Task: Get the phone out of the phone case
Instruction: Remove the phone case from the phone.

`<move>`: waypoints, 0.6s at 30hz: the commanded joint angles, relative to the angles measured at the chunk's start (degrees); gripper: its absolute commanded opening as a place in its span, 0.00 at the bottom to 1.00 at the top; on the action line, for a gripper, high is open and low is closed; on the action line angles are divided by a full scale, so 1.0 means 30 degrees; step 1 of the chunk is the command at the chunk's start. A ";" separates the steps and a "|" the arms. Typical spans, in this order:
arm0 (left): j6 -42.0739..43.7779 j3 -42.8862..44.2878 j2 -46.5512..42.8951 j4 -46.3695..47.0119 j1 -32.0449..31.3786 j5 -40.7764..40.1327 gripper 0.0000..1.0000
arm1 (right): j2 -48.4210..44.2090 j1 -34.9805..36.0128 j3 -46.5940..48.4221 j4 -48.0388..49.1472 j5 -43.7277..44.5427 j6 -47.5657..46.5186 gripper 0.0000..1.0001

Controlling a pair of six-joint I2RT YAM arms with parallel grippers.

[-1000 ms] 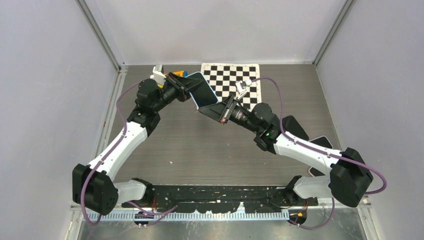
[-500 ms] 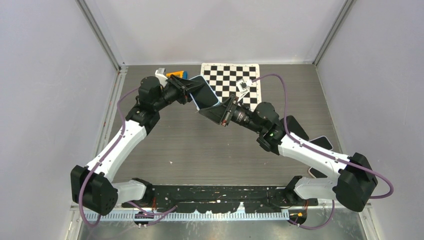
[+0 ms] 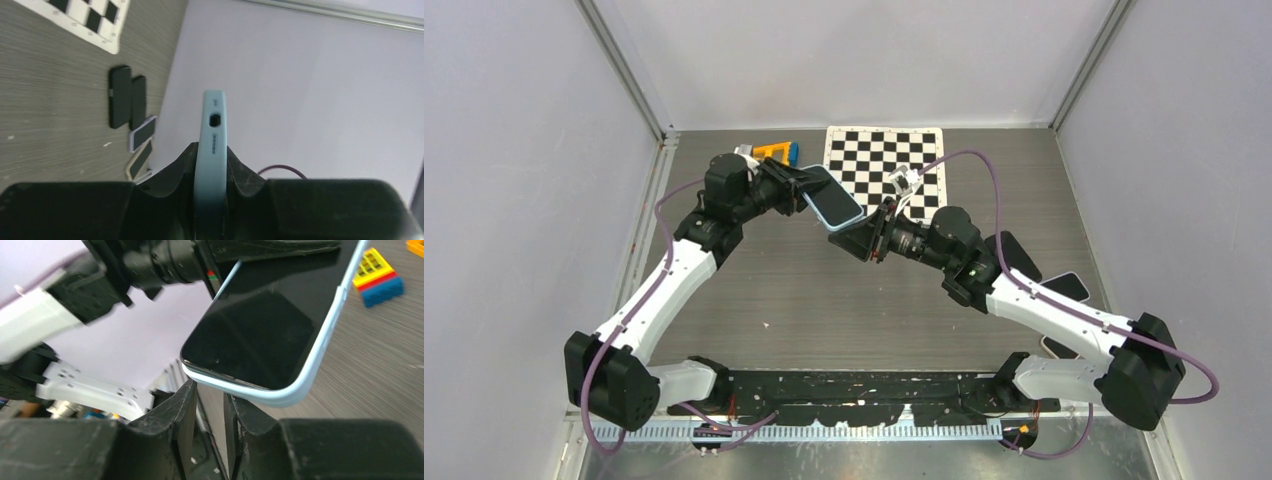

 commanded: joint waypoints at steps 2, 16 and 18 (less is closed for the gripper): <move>0.1865 0.0168 -0.1102 -0.1938 0.0083 -0.0840 0.00 | -0.0920 -0.0223 -0.0196 -0.2654 0.0938 -0.3506 0.09; 0.5095 -0.0415 -0.1073 0.1879 0.0848 0.0940 0.00 | -0.3638 -0.0262 -0.0410 -0.5415 0.1192 -0.1319 0.60; 0.6268 -0.0055 -0.1051 0.2061 0.1262 0.2242 0.00 | -0.4359 -0.0346 -0.0287 -0.6257 0.1296 -0.1217 0.63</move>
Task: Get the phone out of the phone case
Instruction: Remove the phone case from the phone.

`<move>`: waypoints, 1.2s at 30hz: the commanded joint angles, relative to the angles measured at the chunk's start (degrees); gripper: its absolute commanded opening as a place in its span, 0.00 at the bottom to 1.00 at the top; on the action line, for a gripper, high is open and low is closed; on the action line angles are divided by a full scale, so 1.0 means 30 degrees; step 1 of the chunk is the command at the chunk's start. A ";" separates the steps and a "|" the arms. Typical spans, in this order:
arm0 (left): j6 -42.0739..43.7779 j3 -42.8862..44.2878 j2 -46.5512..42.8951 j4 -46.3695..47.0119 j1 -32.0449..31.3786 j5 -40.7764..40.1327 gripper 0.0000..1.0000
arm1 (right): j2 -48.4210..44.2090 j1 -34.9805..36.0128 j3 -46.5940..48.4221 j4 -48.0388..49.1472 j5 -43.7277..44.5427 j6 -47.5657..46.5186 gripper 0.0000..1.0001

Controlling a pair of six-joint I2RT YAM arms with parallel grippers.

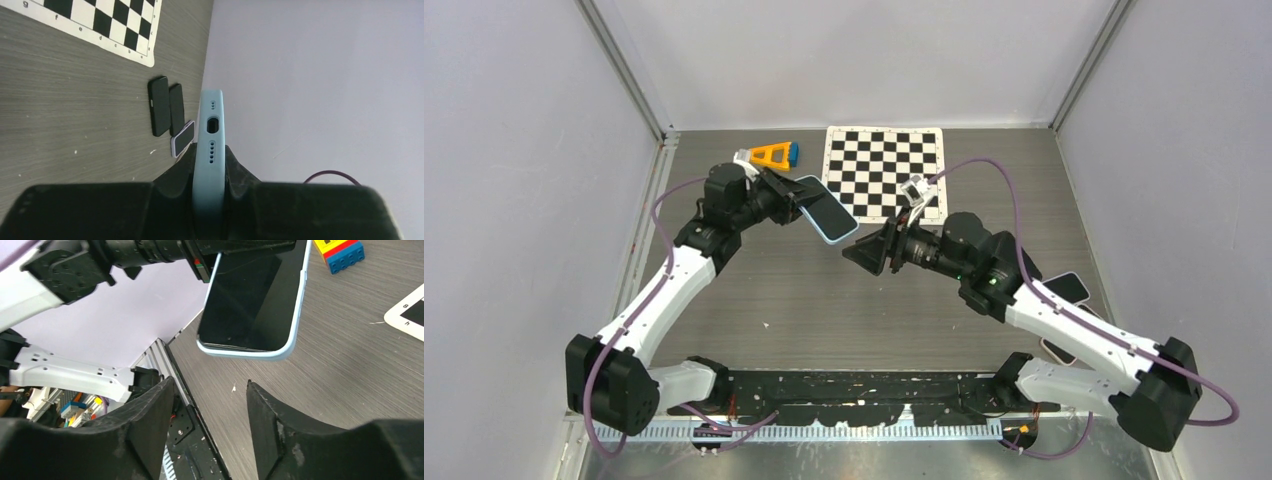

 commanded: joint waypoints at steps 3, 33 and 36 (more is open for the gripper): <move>0.5374 0.2653 0.0143 0.3222 0.1276 0.6618 0.00 | -0.2273 -0.0362 0.0571 -0.2176 0.0493 -0.0337 0.64; 1.3175 0.4131 -0.0739 -0.0337 0.1441 1.5535 0.00 | 0.3756 0.0193 0.3539 0.0689 -0.8215 -0.2283 0.43; 1.2748 0.4244 -0.0772 -0.0668 0.1440 1.5297 0.00 | 0.4055 0.0200 0.3723 0.0586 -0.7876 -0.2386 0.33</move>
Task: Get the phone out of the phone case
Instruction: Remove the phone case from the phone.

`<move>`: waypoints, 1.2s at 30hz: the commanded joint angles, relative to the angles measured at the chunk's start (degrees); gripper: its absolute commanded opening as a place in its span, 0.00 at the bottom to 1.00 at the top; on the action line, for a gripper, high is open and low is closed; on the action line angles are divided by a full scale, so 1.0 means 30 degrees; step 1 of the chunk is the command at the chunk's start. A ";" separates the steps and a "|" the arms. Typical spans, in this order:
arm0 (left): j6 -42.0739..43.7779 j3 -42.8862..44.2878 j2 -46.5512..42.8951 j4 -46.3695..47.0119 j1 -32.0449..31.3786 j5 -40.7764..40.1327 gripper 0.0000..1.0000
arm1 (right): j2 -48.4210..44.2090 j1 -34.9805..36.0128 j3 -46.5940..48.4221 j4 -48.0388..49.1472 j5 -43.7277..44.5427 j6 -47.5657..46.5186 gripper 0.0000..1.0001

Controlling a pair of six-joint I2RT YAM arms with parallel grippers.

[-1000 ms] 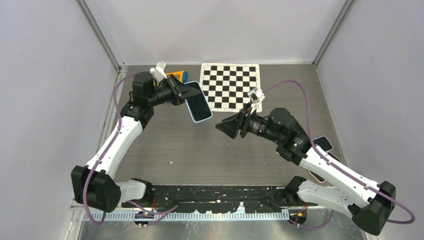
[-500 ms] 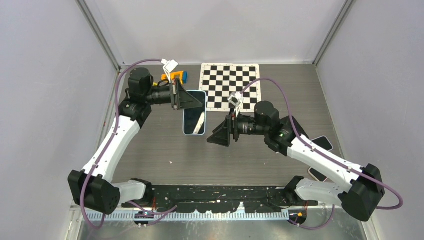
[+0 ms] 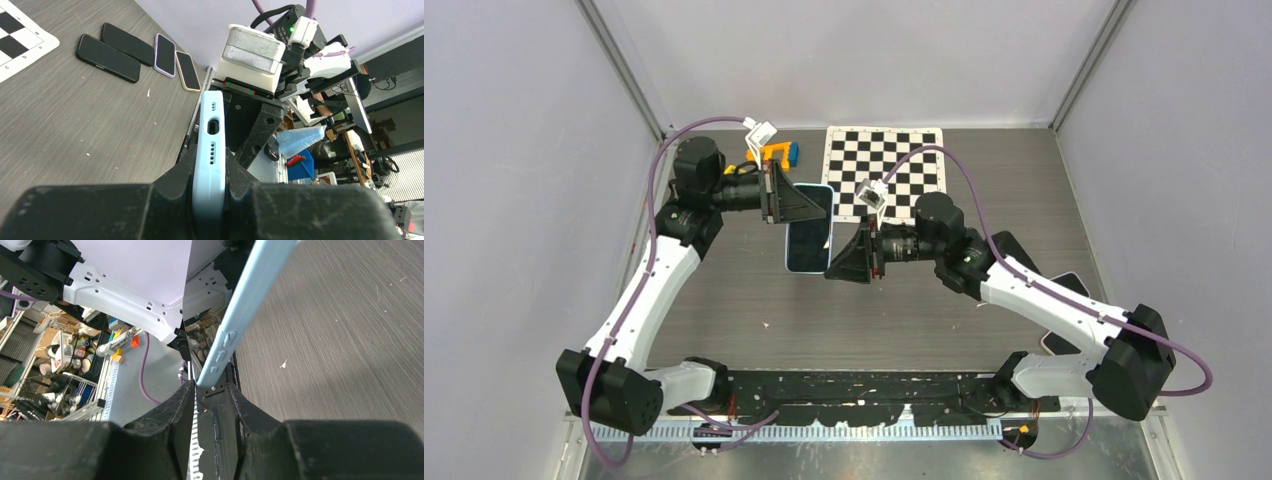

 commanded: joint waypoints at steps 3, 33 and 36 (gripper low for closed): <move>-0.1338 0.0295 -0.0826 0.0592 0.0020 0.0472 0.00 | 0.0501 0.0128 0.1255 0.0590 0.0427 -0.0956 0.31; -0.7108 0.0087 0.0277 -0.1926 0.0259 -0.2593 0.00 | 0.0965 0.0077 0.1643 -0.2544 0.6773 -0.5434 0.06; -0.6219 0.0100 0.0243 -0.1719 0.0513 -0.3143 0.00 | 0.0237 -0.0028 0.1266 -0.2874 0.5998 -0.4622 0.41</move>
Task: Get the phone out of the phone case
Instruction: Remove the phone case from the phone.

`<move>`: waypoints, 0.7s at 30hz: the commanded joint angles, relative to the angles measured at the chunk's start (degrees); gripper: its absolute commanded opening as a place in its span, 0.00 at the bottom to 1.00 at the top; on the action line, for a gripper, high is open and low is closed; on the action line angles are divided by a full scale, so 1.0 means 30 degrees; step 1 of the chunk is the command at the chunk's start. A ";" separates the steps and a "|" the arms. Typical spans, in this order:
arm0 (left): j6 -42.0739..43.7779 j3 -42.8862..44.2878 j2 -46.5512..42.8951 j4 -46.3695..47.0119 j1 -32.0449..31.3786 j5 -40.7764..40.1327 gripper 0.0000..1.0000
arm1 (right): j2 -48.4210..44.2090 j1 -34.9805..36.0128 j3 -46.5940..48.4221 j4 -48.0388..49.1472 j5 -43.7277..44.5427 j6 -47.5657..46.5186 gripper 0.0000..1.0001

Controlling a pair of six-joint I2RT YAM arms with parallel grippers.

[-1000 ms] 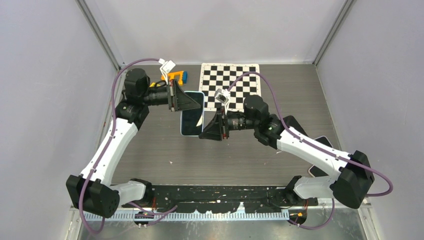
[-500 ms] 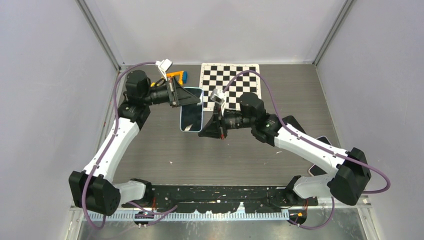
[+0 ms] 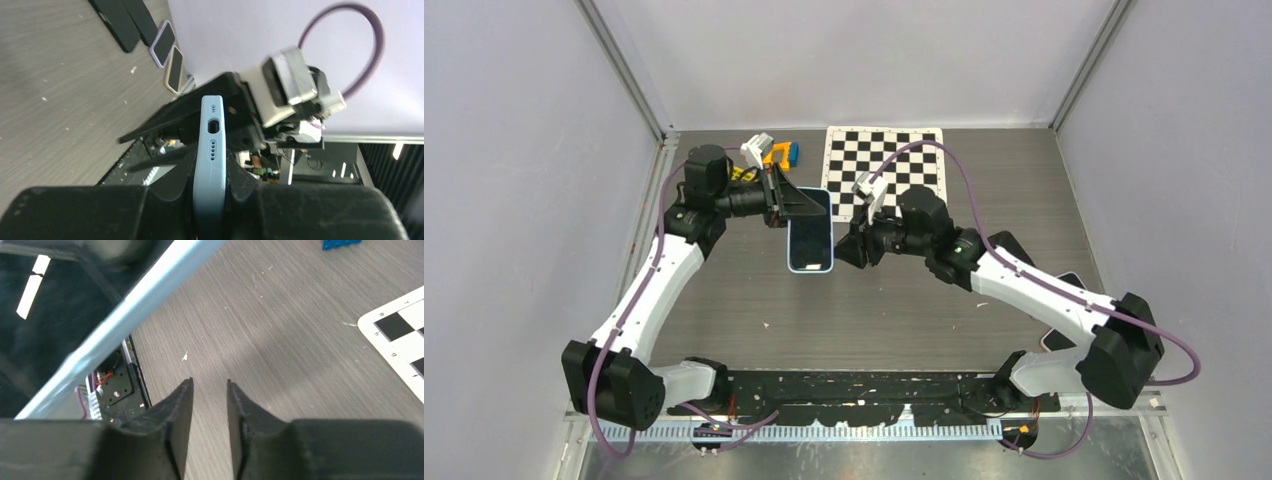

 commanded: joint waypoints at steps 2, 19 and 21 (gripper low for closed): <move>0.1956 0.1095 -0.0237 0.0045 0.0422 -0.0764 0.00 | -0.2125 -0.0149 -0.0601 0.0819 -0.0854 0.1866 0.56; 0.3297 0.0410 -0.0169 -0.0126 0.0409 -0.1475 0.00 | -0.1594 -0.0222 -0.2155 0.5907 -0.0011 1.0613 0.72; 0.3521 0.0444 -0.0145 -0.0418 0.0416 -0.1593 0.00 | -0.1340 -0.0257 -0.1608 0.4479 0.1438 1.1472 0.72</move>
